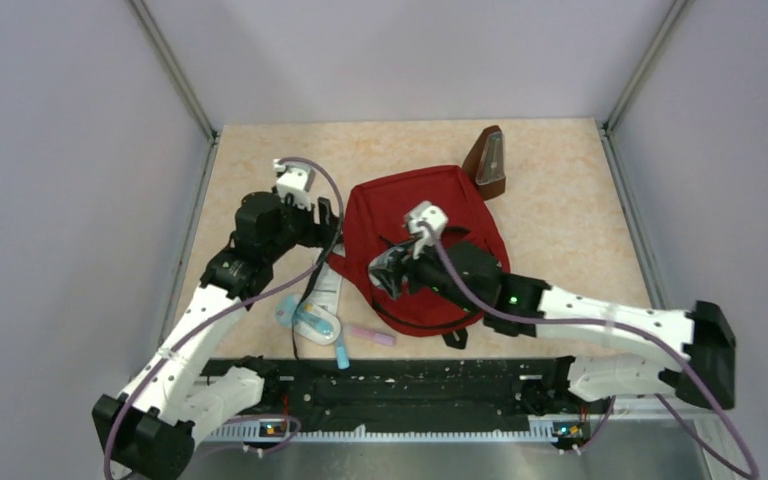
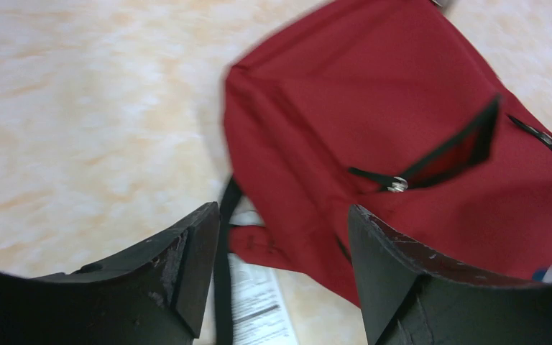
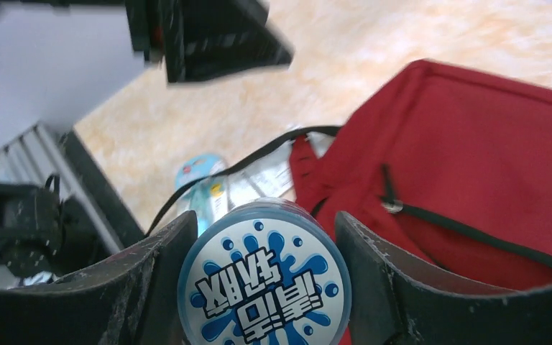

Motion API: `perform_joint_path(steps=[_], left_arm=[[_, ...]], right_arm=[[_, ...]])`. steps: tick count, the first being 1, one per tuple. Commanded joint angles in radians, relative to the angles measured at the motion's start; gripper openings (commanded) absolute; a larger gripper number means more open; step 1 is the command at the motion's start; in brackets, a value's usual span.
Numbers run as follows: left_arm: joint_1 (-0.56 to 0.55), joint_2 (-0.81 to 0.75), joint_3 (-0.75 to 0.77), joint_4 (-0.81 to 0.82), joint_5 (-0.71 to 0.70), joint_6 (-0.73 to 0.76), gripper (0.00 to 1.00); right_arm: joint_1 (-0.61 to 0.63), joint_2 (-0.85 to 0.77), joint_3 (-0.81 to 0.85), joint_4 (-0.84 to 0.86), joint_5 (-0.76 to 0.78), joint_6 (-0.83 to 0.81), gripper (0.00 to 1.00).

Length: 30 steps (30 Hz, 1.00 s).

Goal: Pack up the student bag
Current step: Pick up the stationery from the center of the board.

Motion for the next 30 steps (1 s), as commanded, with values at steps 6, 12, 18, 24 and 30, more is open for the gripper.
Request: perform_joint_path(steps=[6,12,18,24,30], left_arm=[[-0.342,0.216,0.060,0.104,0.002,0.000,0.69],[-0.412,0.378,0.098,0.300,0.012,0.028,0.72],[-0.426,0.557,0.194,0.355,0.013,0.119,0.74],[-0.429,0.652,0.241,0.358,-0.020,0.208,0.79],[-0.438,0.676,0.208,0.392,-0.113,0.268,0.81]], right_arm=[[-0.215,-0.363,-0.247,0.074,0.302,0.034,0.00],[-0.327,-0.442,-0.348,0.150,0.324,0.031,0.00],[-0.340,-0.472,-0.414,0.220,0.323,0.069,0.00],[-0.340,-0.477,-0.432,0.227,0.321,0.083,0.00],[-0.340,-0.477,-0.440,0.238,0.318,0.095,0.00]])
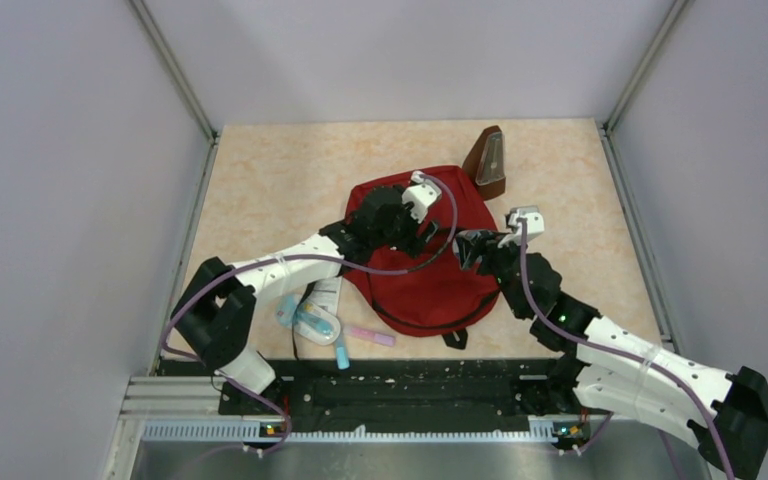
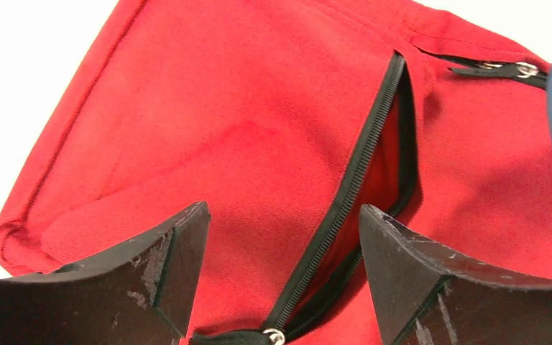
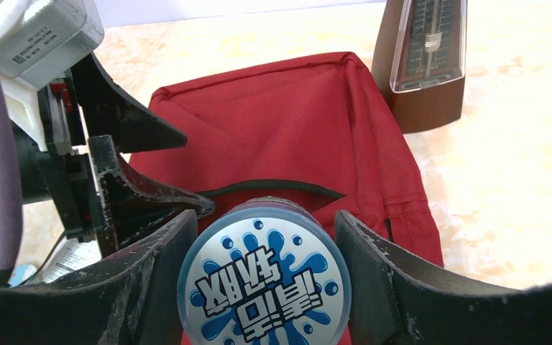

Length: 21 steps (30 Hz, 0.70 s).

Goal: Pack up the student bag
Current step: Pick up the stationery from the center of the board, then place the stationery in the student bag.

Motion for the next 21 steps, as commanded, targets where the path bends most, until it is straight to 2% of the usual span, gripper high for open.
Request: perform_joint_path(steps=[1,4,5,13,16,21], left_arm=[[-0.010,0.013,0.000,0.102,-0.101,0.066,0.81],[-0.010,0.034,-0.001,0.122,-0.157,0.065,0.76],[-0.010,0.039,0.001,0.125,-0.173,0.064,0.71],[-0.010,0.032,-0.012,0.178,-0.220,0.046,0.23],[-0.010,0.021,-0.020,0.192,-0.185,0.038,0.18],[-0.010,0.003,-0.059,0.238,-0.165,0.032,0.00]], right_arm=[[-0.010,-0.022,0.002,0.108,0.006,0.027,0.00],[-0.010,-0.016,-0.011,0.141,0.010,0.032,0.00],[-0.010,-0.013,-0.015,0.151,0.013,0.035,0.00],[-0.010,0.080,-0.051,0.381,-0.029,0.035,0.00],[-0.010,0.148,-0.051,0.469,-0.030,0.024,0.00],[-0.010,0.208,-0.081,0.573,0.027,0.023,0.00]])
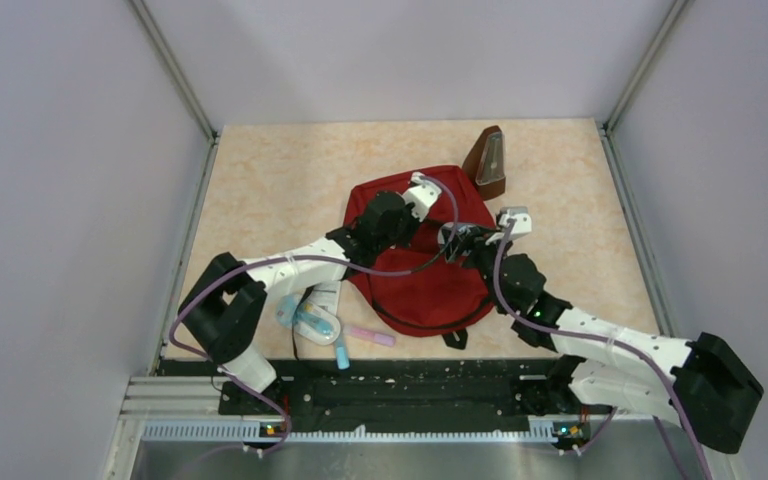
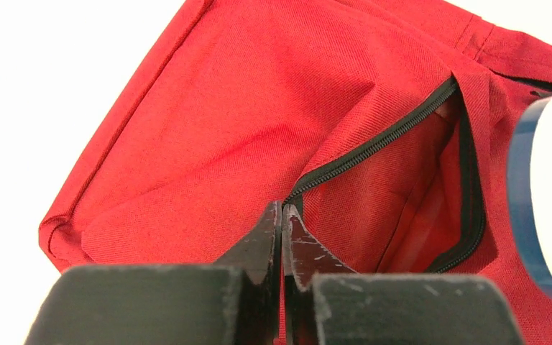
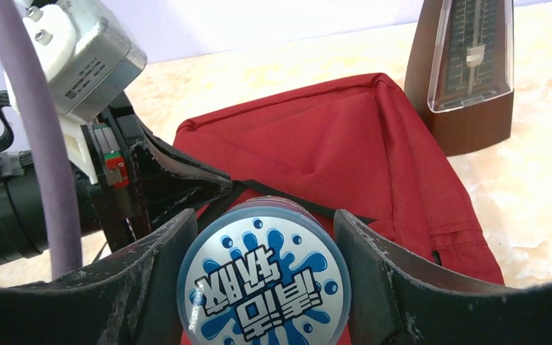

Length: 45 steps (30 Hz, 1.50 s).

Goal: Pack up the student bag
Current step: Place the stationery in the student bag.

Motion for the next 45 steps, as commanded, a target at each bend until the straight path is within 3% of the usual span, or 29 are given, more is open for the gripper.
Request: perform_joint_path(steps=[1,10,15,18,21,25,30,37,41,45], left_arm=[[0.000,-0.047,-0.043,0.121,0.002,-0.013,0.00],[0.000,-0.088,-0.077,0.181,0.036,-0.068,0.00],[0.000,-0.102,-0.079,0.153,0.052,-0.058,0.01],[0.001,-0.105,-0.086,0.118,0.051,-0.034,0.24],[0.001,-0.105,-0.096,0.104,0.073,-0.031,0.41],[0.001,-0.101,-0.109,0.101,0.102,-0.036,0.54],[0.001,-0.095,-0.121,0.104,0.115,-0.031,0.60],[0.000,-0.062,-0.105,0.125,0.003,-0.019,0.57],[0.000,-0.041,-0.103,0.161,-0.050,-0.022,0.39],[0.001,-0.040,-0.120,0.224,-0.038,-0.022,0.29]], right_arm=[[-0.010,0.030,-0.039,0.257,0.042,-0.001,0.00],[-0.010,0.196,-0.125,0.626,0.049,-0.042,0.00],[-0.010,0.259,-0.109,0.693,0.066,-0.075,0.00],[-0.009,0.250,-0.106,0.688,0.083,-0.087,0.00],[-0.010,0.240,-0.104,0.682,0.090,-0.095,0.00],[-0.009,0.232,-0.106,0.669,0.092,-0.091,0.00],[-0.010,0.230,-0.106,0.661,0.091,-0.089,0.00],[-0.009,0.258,-0.102,0.687,0.071,-0.076,0.00],[-0.010,0.297,-0.083,0.707,0.061,-0.072,0.00],[-0.010,0.349,-0.064,0.748,0.047,-0.075,0.00]])
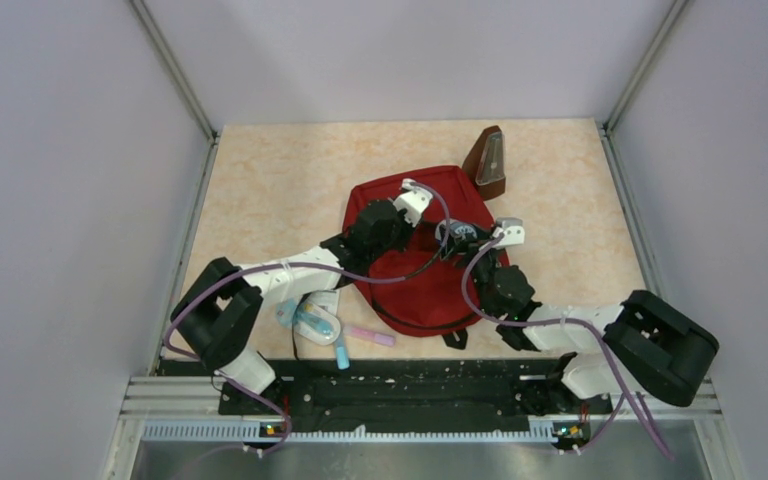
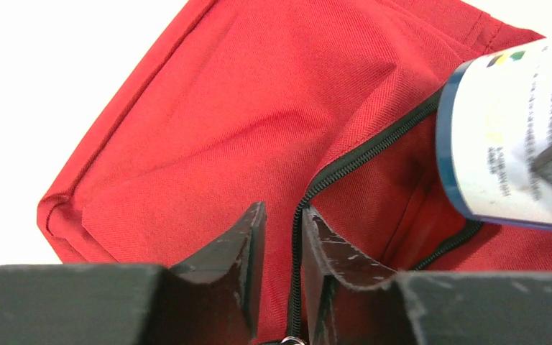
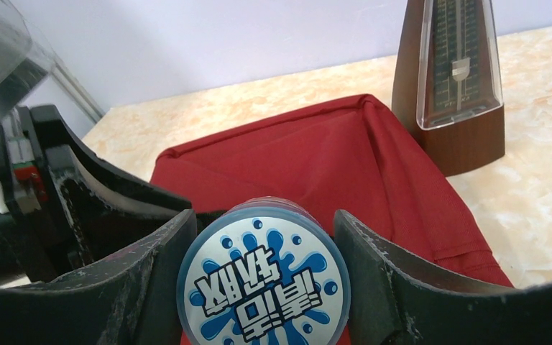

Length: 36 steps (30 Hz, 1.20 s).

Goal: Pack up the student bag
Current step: Place the stationery in the student bag.

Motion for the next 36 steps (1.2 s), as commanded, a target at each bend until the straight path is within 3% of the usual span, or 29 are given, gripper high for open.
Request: perform_joint_path(steps=[1,5,18,21,25,28,33,36], left_arm=[[0.000,0.003,-0.004,0.122,-0.007,0.000,0.27],[0.001,-0.011,-0.006,0.153,0.036,-0.015,0.00],[0.000,-0.128,-0.015,0.206,0.092,-0.157,0.00],[0.000,-0.144,-0.016,0.188,0.120,-0.161,0.00],[0.001,-0.154,-0.029,0.138,0.109,-0.147,0.00],[0.001,-0.162,-0.048,0.128,0.106,-0.146,0.00],[0.001,-0.162,-0.055,0.101,0.111,-0.147,0.00],[0.001,-0.166,-0.058,0.087,0.110,-0.147,0.00]], right_arm=[[-0.010,0.054,0.068,0.148,-0.037,0.011,0.00],[-0.010,0.137,0.086,0.237,-0.067,-0.011,0.00],[-0.006,0.435,0.042,0.540,-0.089,0.001,0.00],[-0.004,0.473,0.040,0.516,-0.084,0.007,0.00],[-0.004,0.436,-0.019,0.436,-0.063,0.095,0.31],[-0.004,0.382,-0.050,0.303,-0.108,0.163,0.49],[-0.004,0.275,-0.040,-0.004,-0.207,0.226,0.70],[-0.004,0.200,0.007,-0.234,-0.238,0.235,0.76]])
